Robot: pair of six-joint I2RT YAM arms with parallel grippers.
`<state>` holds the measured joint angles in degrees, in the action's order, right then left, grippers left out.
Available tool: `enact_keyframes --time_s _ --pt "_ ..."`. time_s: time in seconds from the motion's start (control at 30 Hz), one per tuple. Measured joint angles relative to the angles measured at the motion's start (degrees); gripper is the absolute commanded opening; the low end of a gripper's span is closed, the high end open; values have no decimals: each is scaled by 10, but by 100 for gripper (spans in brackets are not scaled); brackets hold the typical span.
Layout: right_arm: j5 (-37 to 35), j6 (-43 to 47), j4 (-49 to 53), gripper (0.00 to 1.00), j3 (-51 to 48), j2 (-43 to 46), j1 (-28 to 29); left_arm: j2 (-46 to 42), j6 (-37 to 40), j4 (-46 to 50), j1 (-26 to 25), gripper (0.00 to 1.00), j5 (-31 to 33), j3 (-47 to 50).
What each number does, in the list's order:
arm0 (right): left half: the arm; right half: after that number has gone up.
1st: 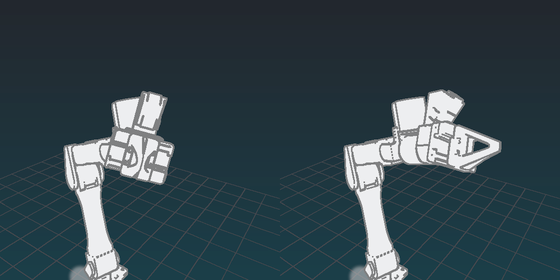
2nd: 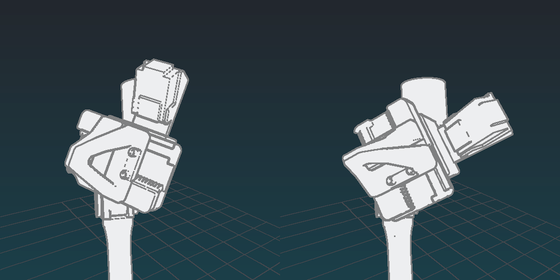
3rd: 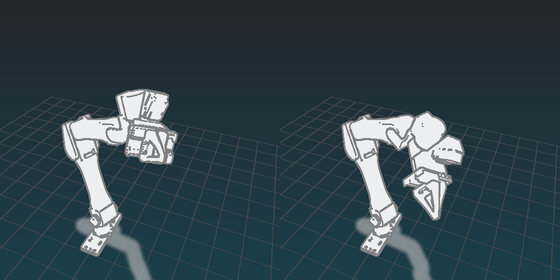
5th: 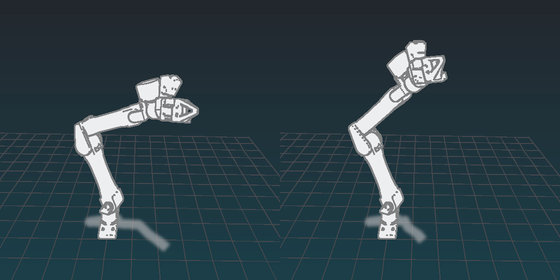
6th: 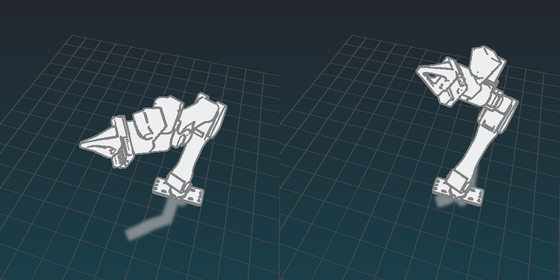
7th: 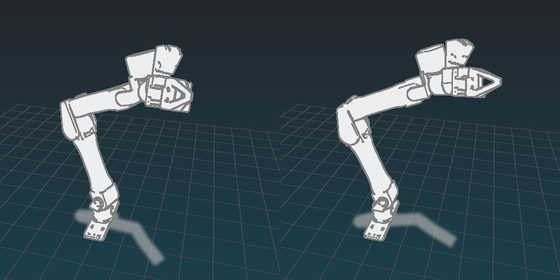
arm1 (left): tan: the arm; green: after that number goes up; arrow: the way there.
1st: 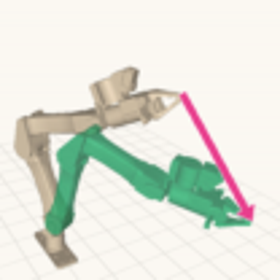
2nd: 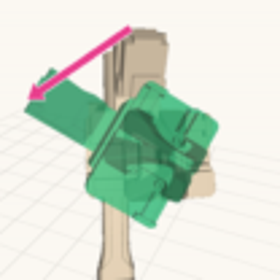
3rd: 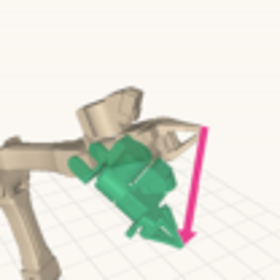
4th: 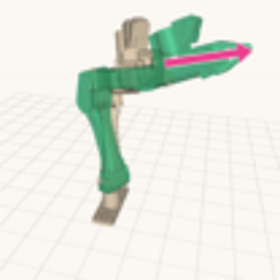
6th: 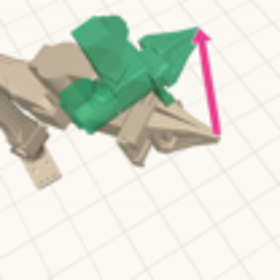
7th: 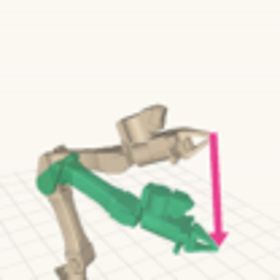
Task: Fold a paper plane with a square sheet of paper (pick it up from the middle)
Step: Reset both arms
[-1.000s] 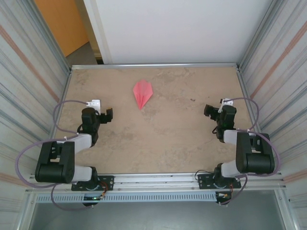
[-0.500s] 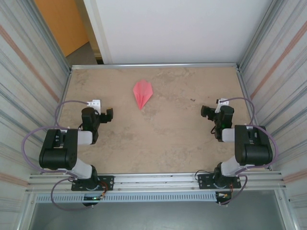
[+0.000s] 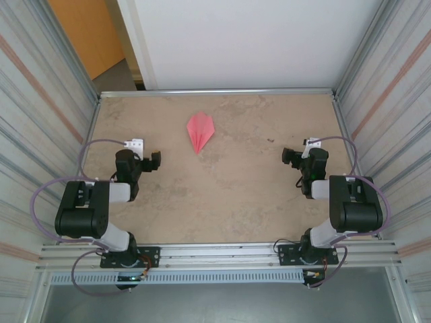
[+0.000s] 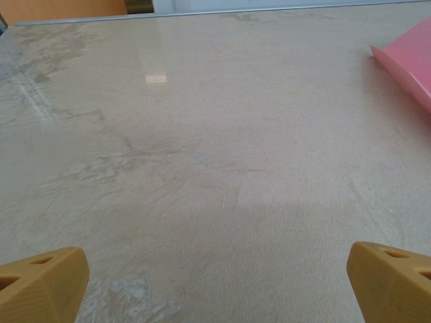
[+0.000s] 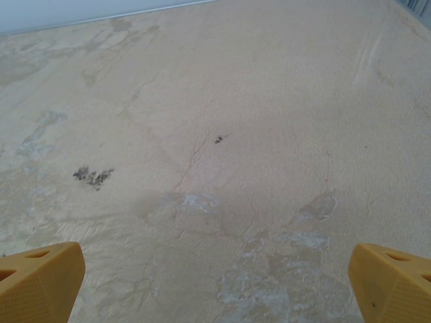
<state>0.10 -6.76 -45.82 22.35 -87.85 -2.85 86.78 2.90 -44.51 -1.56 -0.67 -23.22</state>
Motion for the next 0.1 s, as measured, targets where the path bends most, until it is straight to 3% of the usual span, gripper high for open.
enact_keyframes --time_s 0.1 --pt "0 0 0 99 0 0 0 0 1 1 1 99 -3 -2"
